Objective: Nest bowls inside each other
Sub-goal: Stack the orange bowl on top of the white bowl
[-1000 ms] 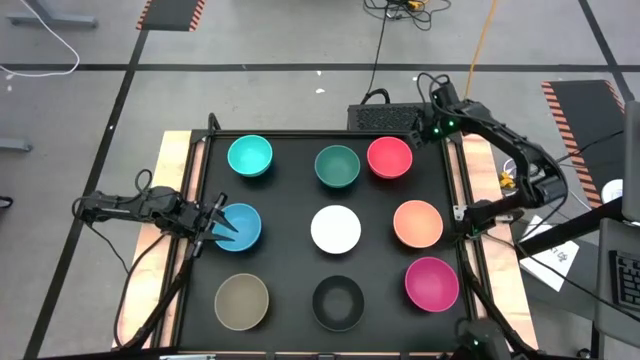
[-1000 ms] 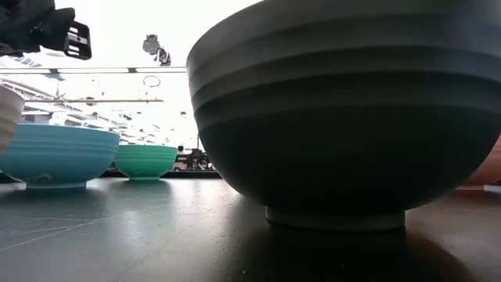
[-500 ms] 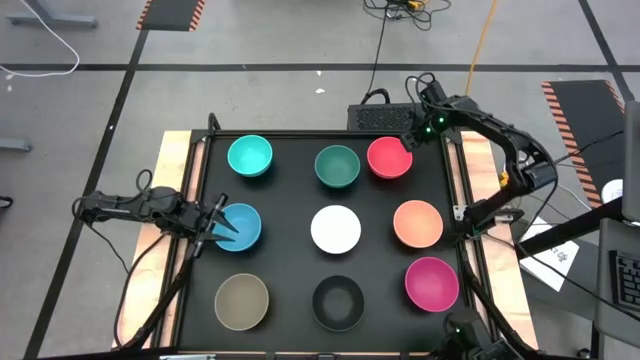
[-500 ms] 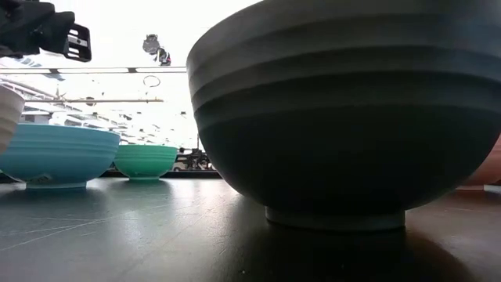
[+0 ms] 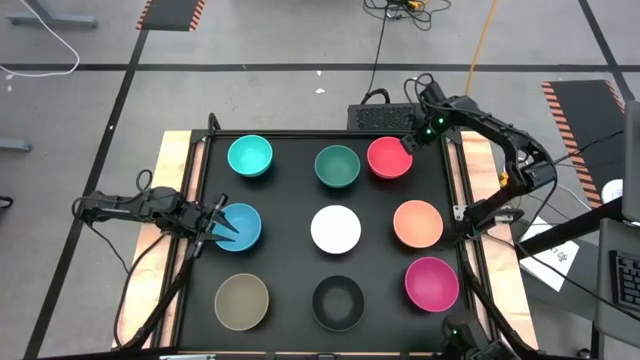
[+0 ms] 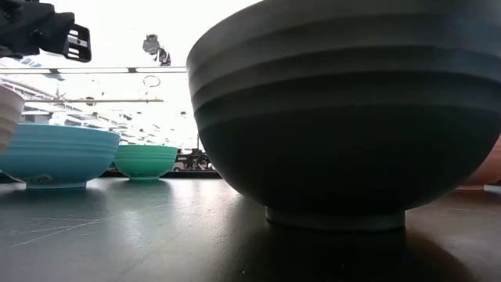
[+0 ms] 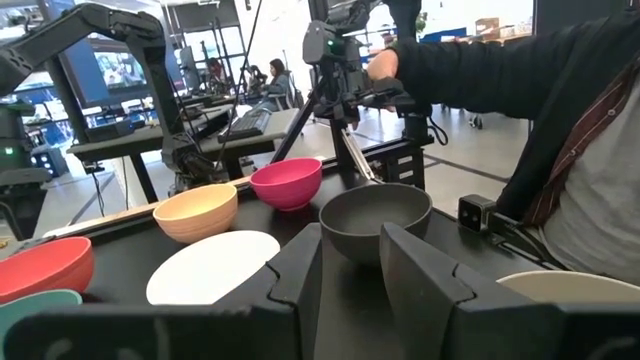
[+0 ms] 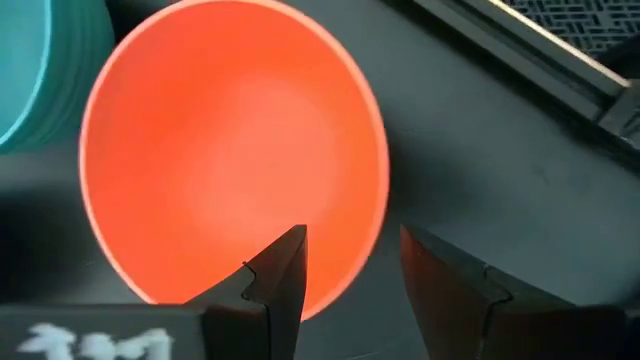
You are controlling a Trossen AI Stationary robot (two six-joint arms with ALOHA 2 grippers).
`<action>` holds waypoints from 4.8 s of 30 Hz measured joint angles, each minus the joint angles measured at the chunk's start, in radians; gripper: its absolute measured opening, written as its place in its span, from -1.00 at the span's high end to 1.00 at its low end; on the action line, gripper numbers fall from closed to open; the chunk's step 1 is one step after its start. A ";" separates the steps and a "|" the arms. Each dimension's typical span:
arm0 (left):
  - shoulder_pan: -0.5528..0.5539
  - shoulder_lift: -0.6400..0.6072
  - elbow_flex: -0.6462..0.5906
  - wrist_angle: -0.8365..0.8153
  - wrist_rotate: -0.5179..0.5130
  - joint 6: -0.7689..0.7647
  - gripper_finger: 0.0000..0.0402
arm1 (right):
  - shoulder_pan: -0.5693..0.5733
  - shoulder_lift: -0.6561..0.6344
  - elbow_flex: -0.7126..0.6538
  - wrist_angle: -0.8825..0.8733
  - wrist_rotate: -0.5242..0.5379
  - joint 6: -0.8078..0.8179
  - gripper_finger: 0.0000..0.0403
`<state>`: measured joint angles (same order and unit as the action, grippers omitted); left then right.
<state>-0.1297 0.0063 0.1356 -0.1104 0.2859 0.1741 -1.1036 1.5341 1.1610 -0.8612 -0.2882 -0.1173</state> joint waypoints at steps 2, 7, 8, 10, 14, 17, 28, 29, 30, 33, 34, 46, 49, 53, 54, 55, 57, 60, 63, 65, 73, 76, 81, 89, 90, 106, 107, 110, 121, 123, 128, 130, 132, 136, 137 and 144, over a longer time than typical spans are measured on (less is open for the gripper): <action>0.000 0.000 0.000 0.000 0.000 0.000 0.46 | 0.008 0.000 0.000 -0.001 0.000 0.006 0.25; 0.000 0.000 0.000 -0.008 0.000 0.000 0.46 | 0.035 0.000 0.000 -0.010 0.031 0.030 0.25; 0.000 0.000 0.000 -0.008 0.000 0.000 0.46 | 0.040 0.001 0.000 -0.013 0.044 0.037 0.25; 0.000 0.000 0.000 -0.008 0.000 0.000 0.46 | 0.046 0.002 0.000 -0.013 0.053 0.045 0.25; 0.000 0.000 0.000 -0.008 0.000 -0.001 0.46 | 0.046 0.002 0.000 -0.011 0.058 0.053 0.25; 0.000 0.000 0.000 -0.010 0.000 -0.001 0.46 | 0.046 0.005 0.000 -0.011 0.102 0.073 0.25; 0.000 0.000 0.000 -0.021 0.000 0.000 0.46 | 0.080 0.164 -0.001 -0.014 0.104 0.068 0.25; 0.000 0.000 0.000 -0.021 0.000 0.000 0.46 | 0.085 0.178 -0.001 -0.008 0.104 0.065 0.25; 0.000 0.000 0.000 -0.021 0.000 0.000 0.46 | 0.089 0.189 -0.001 -0.002 0.105 0.062 0.25; 0.000 0.000 0.000 -0.021 0.000 0.000 0.46 | 0.093 0.211 0.010 -0.006 0.105 0.052 0.25; 0.000 0.000 0.000 -0.022 0.000 0.000 0.46 | 0.095 0.216 0.015 -0.004 0.105 0.052 0.25; 0.000 0.000 0.000 -0.031 0.000 -0.019 0.46 | 0.099 0.219 0.057 0.000 0.103 0.021 0.52; 0.000 0.000 0.000 -0.037 0.000 -0.019 0.46 | 0.099 0.219 0.057 0.004 0.101 0.022 0.78; 0.000 0.000 0.000 -0.038 0.000 -0.019 0.46 | 0.098 0.218 0.057 0.005 0.098 0.005 0.96; 0.000 0.000 0.000 -0.038 0.000 -0.018 0.46 | 0.098 0.218 0.057 0.009 0.098 0.005 0.97; 0.000 0.000 0.000 -0.038 0.000 -0.016 0.46 | 0.098 0.218 0.057 0.015 0.096 0.005 0.98; 0.000 0.000 0.000 -0.038 0.000 -0.015 0.46 | 0.097 0.217 0.057 0.024 0.079 0.009 0.99; 0.000 0.000 0.000 -0.038 0.000 -0.015 0.46 | 0.095 0.218 0.057 0.045 0.052 0.011 0.99; 0.000 0.000 0.000 -0.038 0.000 -0.015 0.46 | 0.096 0.217 0.064 0.045 0.050 0.010 0.99; 0.000 0.000 0.000 -0.038 0.000 -0.016 0.46 | 0.096 0.217 0.084 0.038 0.050 0.011 0.99; 0.000 0.000 0.000 -0.035 0.000 -0.018 0.46 | 0.122 0.164 0.218 -0.042 0.048 0.003 1.00; 0.000 0.000 0.000 -0.035 0.000 -0.018 0.46 | 0.139 0.133 0.248 -0.056 0.047 0.003 1.00; 0.000 0.000 0.000 -0.019 0.000 -0.008 0.46 | 0.177 0.073 0.255 -0.049 -0.022 0.000 1.00; 0.000 0.000 0.000 0.011 -0.008 0.035 0.46 | 0.256 -0.008 0.255 -0.027 -0.090 0.022 1.00; 0.000 0.000 0.000 0.011 -0.008 0.043 0.46 | 0.271 -0.014 0.256 -0.023 -0.093 0.029 1.00; 0.000 0.000 0.000 0.011 -0.110 0.058 0.46 | 0.494 -0.021 0.256 -0.005 -0.110 0.113 1.00; 0.000 0.000 0.000 0.011 -0.112 0.061 0.46 | 0.508 -0.021 0.256 0.000 -0.110 0.113 1.00; 0.000 0.000 0.000 0.010 -0.125 0.065 0.46 | 0.547 -0.021 0.256 0.012 -0.111 0.115 1.00; 0.000 0.015 0.000 0.057 -0.425 -0.077 0.46 | 0.614 -0.021 0.283 0.051 -0.110 0.130 1.00; 0.000 0.044 0.000 0.071 -0.423 -0.075 0.46 | 0.614 -0.021 0.295 0.050 -0.109 0.127 1.00; 0.036 0.174 0.054 0.090 -0.417 -0.104 0.46 | 0.614 -0.021 0.308 0.050 -0.109 0.121 1.00; 0.057 0.243 0.114 0.077 -0.399 -0.117 0.46 | 0.613 -0.021 0.308 0.048 -0.107 0.112 1.00; 0.078 0.315 0.181 0.054 -0.379 -0.117 0.46 | 0.613 -0.021 0.308 0.050 -0.107 0.104 1.00; 0.130 0.466 0.345 0.007 -0.373 -0.112 0.46 | 0.613 -0.015 0.308 0.049 -0.105 0.098 1.00; 0.146 0.506 0.387 -0.013 -0.373 -0.113 0.46 | 0.612 -0.011 0.308 0.049 -0.098 0.098 1.00; 0.272 0.772 0.590 -0.092 -0.303 -0.154 0.46 | 0.612 0.017 0.308 0.041 0.032 0.136 1.00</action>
<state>0.1424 0.7788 0.7256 -0.2028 -0.0172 0.0202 -0.4915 1.5513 1.4689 -0.8204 -0.2558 0.0189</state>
